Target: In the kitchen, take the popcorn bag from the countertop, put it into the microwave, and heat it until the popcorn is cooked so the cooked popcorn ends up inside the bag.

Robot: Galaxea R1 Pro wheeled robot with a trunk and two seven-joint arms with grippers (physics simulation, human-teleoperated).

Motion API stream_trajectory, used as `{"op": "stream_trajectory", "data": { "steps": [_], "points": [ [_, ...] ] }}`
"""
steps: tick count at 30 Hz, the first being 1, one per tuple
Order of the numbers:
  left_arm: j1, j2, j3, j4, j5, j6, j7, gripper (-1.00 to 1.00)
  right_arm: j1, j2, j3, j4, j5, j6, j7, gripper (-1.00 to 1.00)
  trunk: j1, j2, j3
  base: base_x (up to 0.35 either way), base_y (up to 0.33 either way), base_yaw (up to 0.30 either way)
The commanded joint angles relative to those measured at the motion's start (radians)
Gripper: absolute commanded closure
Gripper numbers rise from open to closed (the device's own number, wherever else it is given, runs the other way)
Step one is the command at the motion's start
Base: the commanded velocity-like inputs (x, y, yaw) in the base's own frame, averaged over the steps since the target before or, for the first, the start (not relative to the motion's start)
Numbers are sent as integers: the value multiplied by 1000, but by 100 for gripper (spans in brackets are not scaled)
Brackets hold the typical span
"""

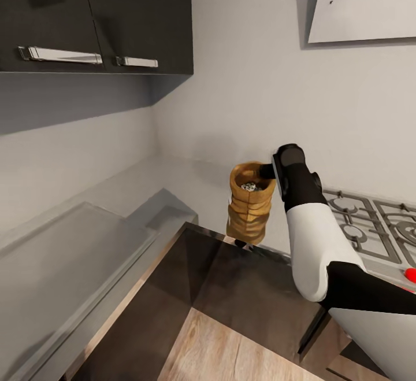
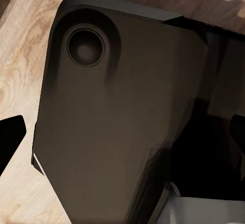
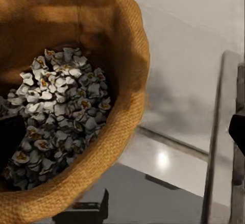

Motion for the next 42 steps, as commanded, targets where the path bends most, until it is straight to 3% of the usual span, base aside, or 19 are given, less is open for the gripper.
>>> {"op": "stream_trajectory", "data": {
  "steps": [1,8,13,16,23,42],
  "points": [
    [0,0,1,-3,6,5,3,-100,-1,1,-14,0,7,2,-28,-100,0,-1,-1,0,0,0],
    [0,0,1,-3,6,6,3,-100,-1,1,-45,14,-2,2,-64,-100,0,-1,-1,0,0,0],
    [0,-1,1,-3,6,6,4,-100,-1,1,-46,60,-74,2,-67,-100,0,-1,-1,0,0,0],
    [0,-1,1,-3,6,6,4,-100,-1,1,-46,84,-95,2,-75,-100,0,-1,-1,0,0,0],
    [0,-1,1,-3,6,6,4,-100,-1,1,-80,92,-102,2,-93,-100,0,-1,-1,0,0,117],
    [0,0,1,-3,6,6,4,-100,-1,1,-94,82,-102,2,-147,-100,0,-1,-1,0,0,13]
  ]
}}
